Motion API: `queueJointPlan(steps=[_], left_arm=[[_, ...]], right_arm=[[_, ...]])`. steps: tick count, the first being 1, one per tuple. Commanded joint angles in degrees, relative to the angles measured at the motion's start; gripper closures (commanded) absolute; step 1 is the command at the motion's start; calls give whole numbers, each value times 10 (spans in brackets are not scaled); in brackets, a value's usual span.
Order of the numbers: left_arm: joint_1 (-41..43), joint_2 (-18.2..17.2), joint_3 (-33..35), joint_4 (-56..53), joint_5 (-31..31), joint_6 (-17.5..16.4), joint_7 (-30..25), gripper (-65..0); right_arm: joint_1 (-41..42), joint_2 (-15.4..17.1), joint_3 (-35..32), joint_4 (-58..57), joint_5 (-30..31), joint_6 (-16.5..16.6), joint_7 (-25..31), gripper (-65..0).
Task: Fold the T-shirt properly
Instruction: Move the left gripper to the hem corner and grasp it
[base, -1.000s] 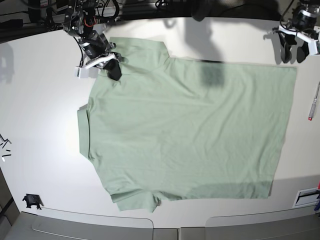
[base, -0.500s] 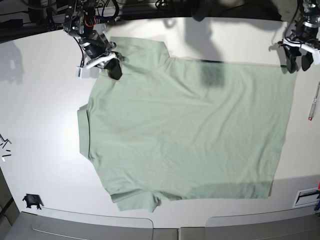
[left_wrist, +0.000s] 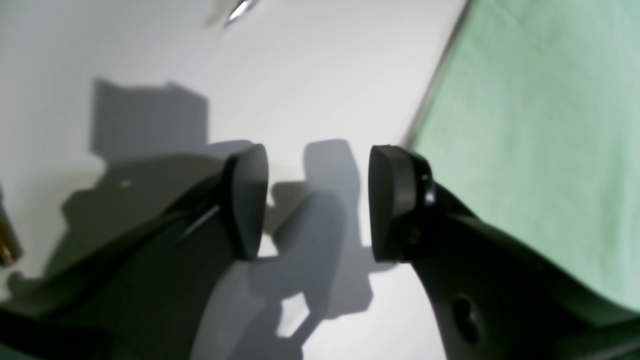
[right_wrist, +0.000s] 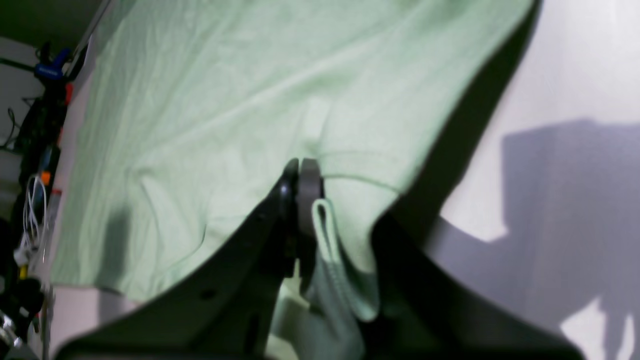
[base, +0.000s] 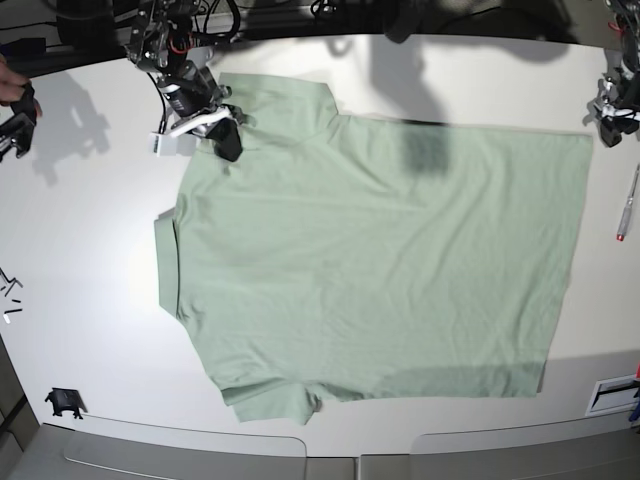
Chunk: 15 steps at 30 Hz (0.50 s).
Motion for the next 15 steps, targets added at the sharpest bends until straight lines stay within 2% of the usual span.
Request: queueJointPlan(steps=[1, 9, 15], left_arm=[[-12, -18, -4, -6, -21, -16, -4, -296], [-47, -21, -4, -75, -122, -88, 87, -296], [-47, -21, -4, -75, -180, -129, 189, -296]], right_arm=[[0, 0, 1, 3, 6, 8, -6, 0], [0, 0, 1, 3, 6, 16, -5, 0], [0, 0, 1, 3, 6, 16, -5, 0]])
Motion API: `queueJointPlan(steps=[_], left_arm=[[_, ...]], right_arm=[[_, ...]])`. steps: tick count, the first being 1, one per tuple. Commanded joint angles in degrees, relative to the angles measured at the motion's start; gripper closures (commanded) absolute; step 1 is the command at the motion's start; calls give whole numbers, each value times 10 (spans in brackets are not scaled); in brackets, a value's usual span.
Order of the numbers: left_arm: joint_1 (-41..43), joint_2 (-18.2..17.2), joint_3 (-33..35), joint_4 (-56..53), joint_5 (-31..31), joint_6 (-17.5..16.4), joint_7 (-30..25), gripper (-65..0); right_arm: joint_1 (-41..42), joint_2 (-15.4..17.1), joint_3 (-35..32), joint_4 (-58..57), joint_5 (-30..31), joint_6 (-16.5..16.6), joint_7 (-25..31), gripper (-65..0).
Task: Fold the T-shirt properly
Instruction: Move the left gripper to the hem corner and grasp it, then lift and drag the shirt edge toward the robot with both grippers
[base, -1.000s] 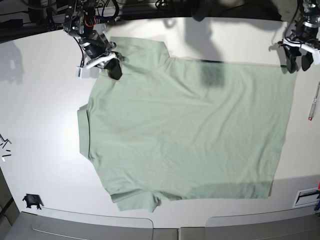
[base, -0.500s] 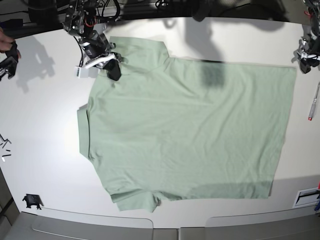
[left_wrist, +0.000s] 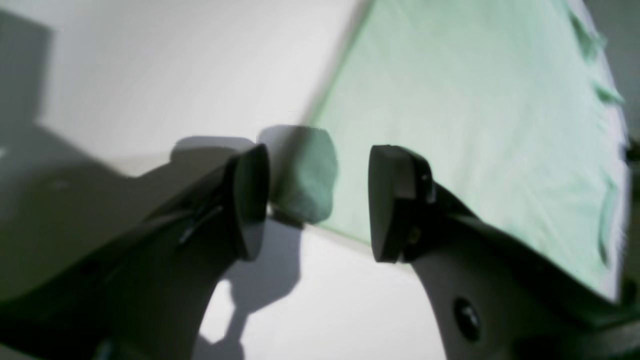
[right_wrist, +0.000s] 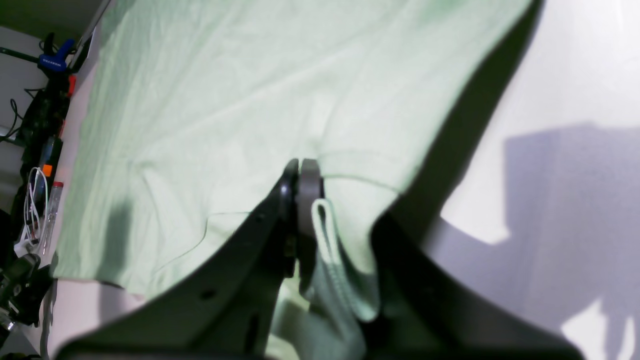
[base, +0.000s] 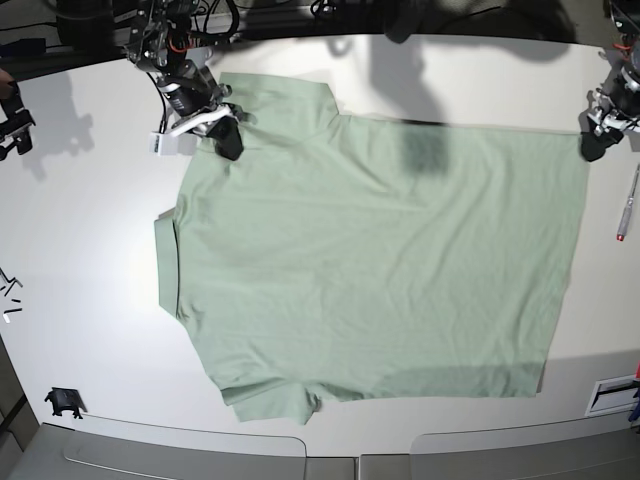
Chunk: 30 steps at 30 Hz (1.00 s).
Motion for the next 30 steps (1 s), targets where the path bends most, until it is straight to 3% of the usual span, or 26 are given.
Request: queueJointPlan(steps=[1, 10, 14, 23, 26, 29, 30], left_arm=[[0, -10, -3, 4, -8, 0, 13, -294], [-2, -10, 8, 4, -17, 0, 21, -292], [-8, -10, 32, 4, -45, -35, 21, -292], [-47, -10, 43, 4, -28, -37, 4, -291], [-51, -10, 43, 4, -19, -37, 2, -199], [-50, -10, 43, 4, -4, -37, -8, 0], [-50, -10, 43, 4, 5, -37, -11, 0]], right_arm=[[0, 0, 1, 3, 6, 2, -6, 0], [0, 0, 1, 3, 6, 2, -6, 0], [0, 0, 1, 3, 6, 2, -6, 0], [0, 0, 1, 3, 6, 2, -6, 0], [0, 0, 1, 3, 6, 2, -6, 0], [0, 0, 1, 3, 6, 2, -8, 0], [-1, 0, 1, 4, 6, 3, -12, 0]])
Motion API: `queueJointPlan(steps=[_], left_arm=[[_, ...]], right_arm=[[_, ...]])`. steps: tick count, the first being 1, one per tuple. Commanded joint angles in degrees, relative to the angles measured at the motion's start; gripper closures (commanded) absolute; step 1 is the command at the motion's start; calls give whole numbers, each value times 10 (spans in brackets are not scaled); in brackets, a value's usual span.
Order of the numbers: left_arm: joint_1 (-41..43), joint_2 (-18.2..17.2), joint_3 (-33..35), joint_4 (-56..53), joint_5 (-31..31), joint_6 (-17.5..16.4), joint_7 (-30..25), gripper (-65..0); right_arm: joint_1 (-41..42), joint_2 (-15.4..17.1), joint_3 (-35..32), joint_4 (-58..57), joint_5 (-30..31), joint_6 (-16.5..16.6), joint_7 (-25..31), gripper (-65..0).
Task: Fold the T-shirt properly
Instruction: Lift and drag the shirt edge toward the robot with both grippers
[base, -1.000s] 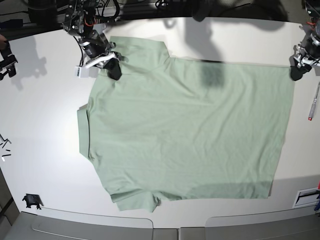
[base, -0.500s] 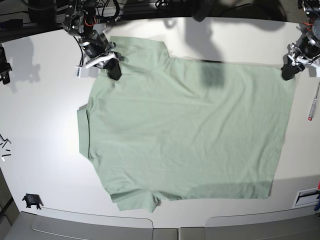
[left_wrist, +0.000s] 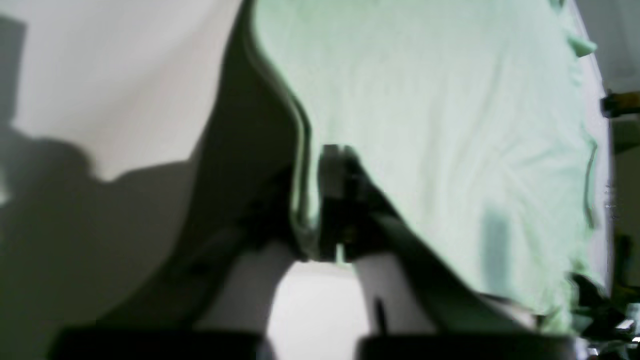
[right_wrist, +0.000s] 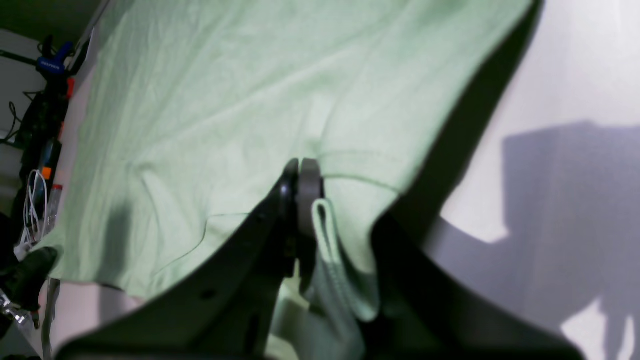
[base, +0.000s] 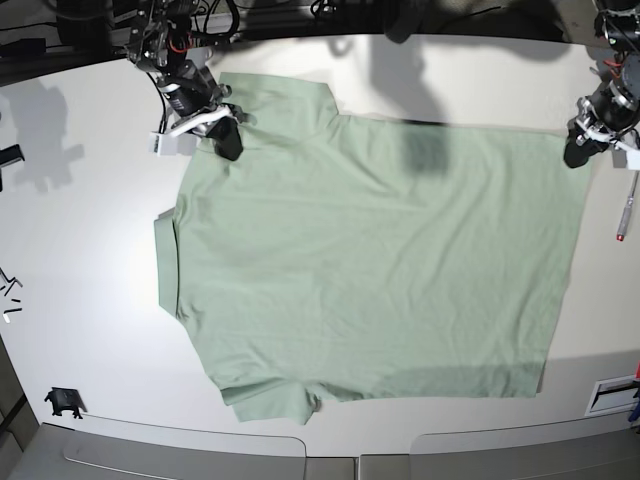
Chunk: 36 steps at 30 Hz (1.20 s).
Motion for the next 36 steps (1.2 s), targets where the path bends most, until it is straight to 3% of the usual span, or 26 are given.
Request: queueJointPlan(steps=[1, 7, 13, 19, 25, 31, 36], left_arm=[[-4, -12, -3, 7, -3, -7, -14, 0], [16, -15, -8, 7, 2, -7, -10, 0], [86, -15, -62, 49, -2, -24, -10, 0], [173, -14, -127, 126, -64, -24, 38, 0], [250, -11, -196, 205, -94, -32, 49, 0], [228, -10, -202, 224, -108, -37, 33, 0], [160, -10, -141, 224, -58, -37, 9, 0]], right_arm=[[-1, 1, 1, 4, 6, 3, -15, 0], [-18, 11, 2, 42, 6, 18, -70, 0], [-87, 40, 4, 108, 6, 18, -73, 0], [-162, 40, 29, 162, 10, 17, -84, 0], [-222, 40, 78, 219, 103, 21, -130, 0], [-187, 40, 93, 250, 104, 27, -111, 0], [-97, 40, 63, 245, 20, 25, -104, 0]])
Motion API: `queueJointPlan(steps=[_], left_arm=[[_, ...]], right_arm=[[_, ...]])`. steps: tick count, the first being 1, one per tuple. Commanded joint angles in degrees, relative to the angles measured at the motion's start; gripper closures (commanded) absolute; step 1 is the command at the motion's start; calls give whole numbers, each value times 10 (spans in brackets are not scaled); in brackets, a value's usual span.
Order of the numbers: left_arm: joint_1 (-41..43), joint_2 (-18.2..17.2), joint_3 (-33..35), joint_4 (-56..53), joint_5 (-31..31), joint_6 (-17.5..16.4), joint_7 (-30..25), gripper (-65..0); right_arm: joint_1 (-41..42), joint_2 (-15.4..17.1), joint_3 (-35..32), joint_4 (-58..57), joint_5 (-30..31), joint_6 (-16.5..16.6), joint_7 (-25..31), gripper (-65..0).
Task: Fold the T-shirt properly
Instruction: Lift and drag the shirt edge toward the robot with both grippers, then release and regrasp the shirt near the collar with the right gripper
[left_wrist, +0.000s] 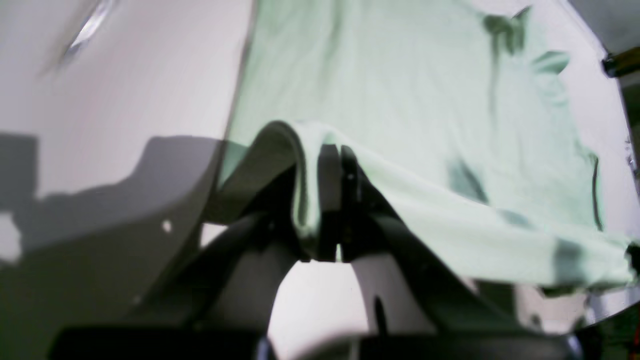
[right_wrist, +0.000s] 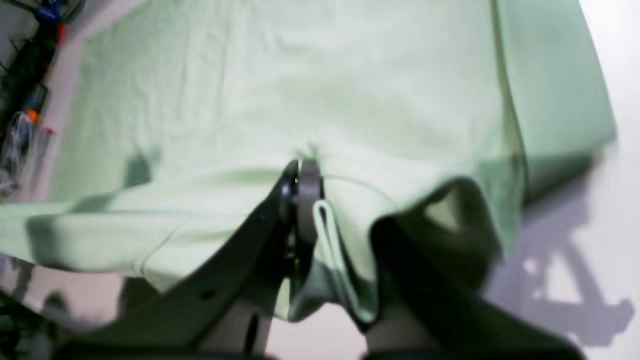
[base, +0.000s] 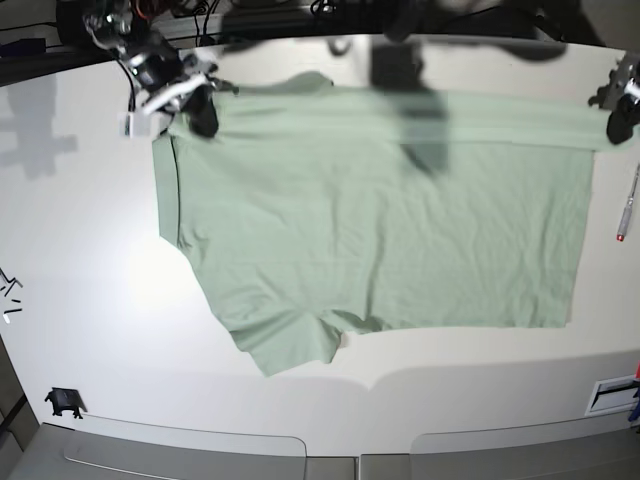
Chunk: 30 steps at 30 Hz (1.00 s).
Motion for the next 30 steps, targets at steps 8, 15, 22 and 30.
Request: queueJointPlan(steps=[8, 15, 22, 30], left_arm=[[-94, -12, 101, 7, 191, 78, -98, 0], [-104, -17, 101, 7, 229, 108, -112, 0], [-103, -16, 101, 7, 230, 108, -123, 0], [-103, -35, 100, 7, 230, 108, -131, -226]], right_arm=[[120, 5, -61, -59, -133, -33, 47, 0], [176, 3, -62, -163, -146, -42, 67, 0], [187, 3, -62, -183, -142, -41, 70, 0], [187, 3, -61, -165, -51, -12, 55, -340]])
